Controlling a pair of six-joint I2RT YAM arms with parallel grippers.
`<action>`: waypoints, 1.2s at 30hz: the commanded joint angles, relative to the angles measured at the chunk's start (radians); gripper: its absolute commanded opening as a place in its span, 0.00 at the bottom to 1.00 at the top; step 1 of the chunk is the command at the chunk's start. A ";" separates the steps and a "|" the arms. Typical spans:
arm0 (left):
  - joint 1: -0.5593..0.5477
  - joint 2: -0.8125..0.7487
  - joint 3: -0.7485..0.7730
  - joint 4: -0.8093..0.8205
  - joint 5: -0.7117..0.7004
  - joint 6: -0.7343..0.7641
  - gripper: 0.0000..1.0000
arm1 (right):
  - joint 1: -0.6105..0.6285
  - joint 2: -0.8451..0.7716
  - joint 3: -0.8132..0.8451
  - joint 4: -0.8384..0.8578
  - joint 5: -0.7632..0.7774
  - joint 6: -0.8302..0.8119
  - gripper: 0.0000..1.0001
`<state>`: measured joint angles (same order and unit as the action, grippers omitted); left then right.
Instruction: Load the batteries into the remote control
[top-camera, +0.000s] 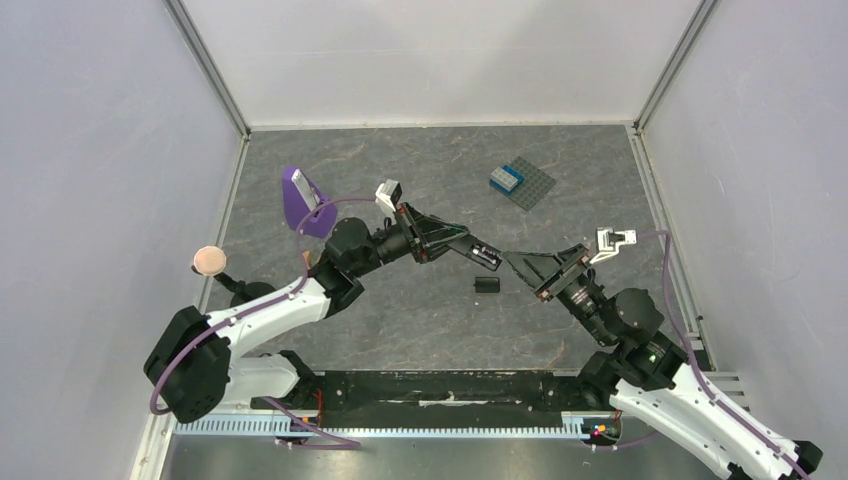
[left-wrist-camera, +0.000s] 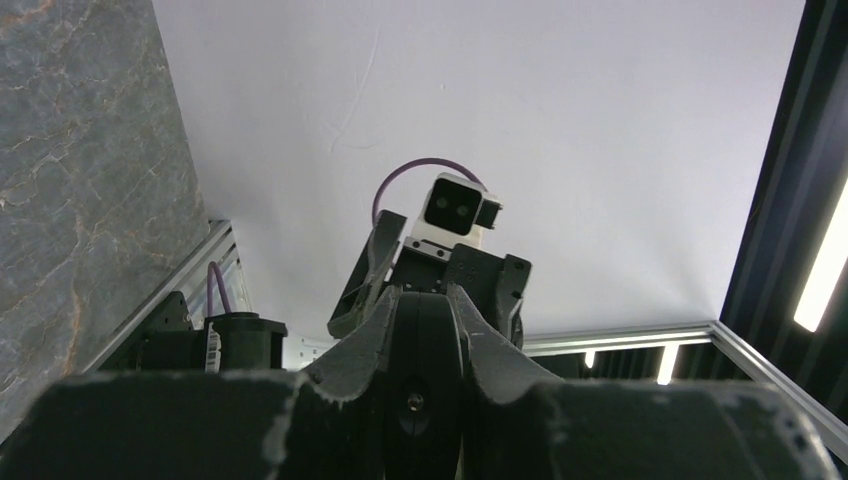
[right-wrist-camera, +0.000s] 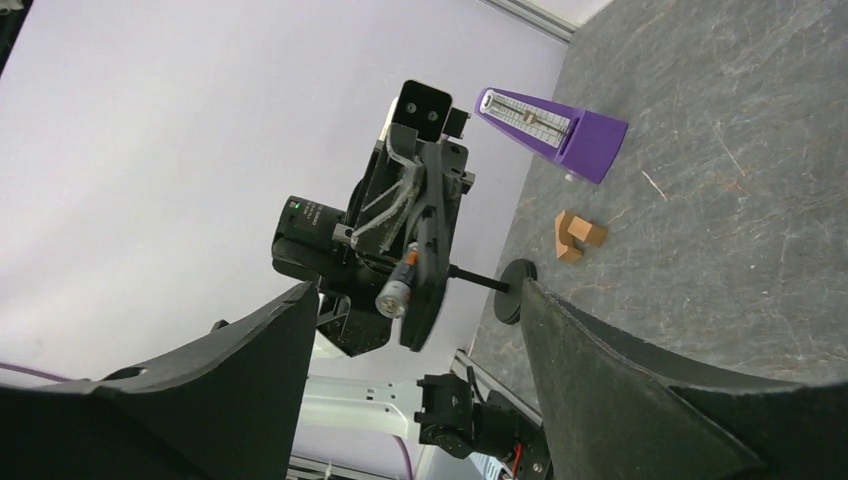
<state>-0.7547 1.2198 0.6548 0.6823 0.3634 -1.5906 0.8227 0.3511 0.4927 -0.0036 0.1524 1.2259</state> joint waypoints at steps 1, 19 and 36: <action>-0.001 -0.038 -0.006 0.053 -0.033 -0.059 0.02 | 0.001 -0.040 -0.069 0.118 -0.002 0.034 0.74; 0.000 -0.046 -0.013 0.076 -0.027 -0.078 0.02 | 0.001 -0.079 -0.137 0.230 0.023 0.054 0.58; 0.000 -0.047 0.027 0.059 0.031 -0.031 0.02 | 0.001 -0.026 -0.158 0.294 -0.007 0.062 0.47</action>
<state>-0.7547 1.2068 0.6476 0.6975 0.3569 -1.6093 0.8227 0.3153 0.3489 0.2375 0.1547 1.2793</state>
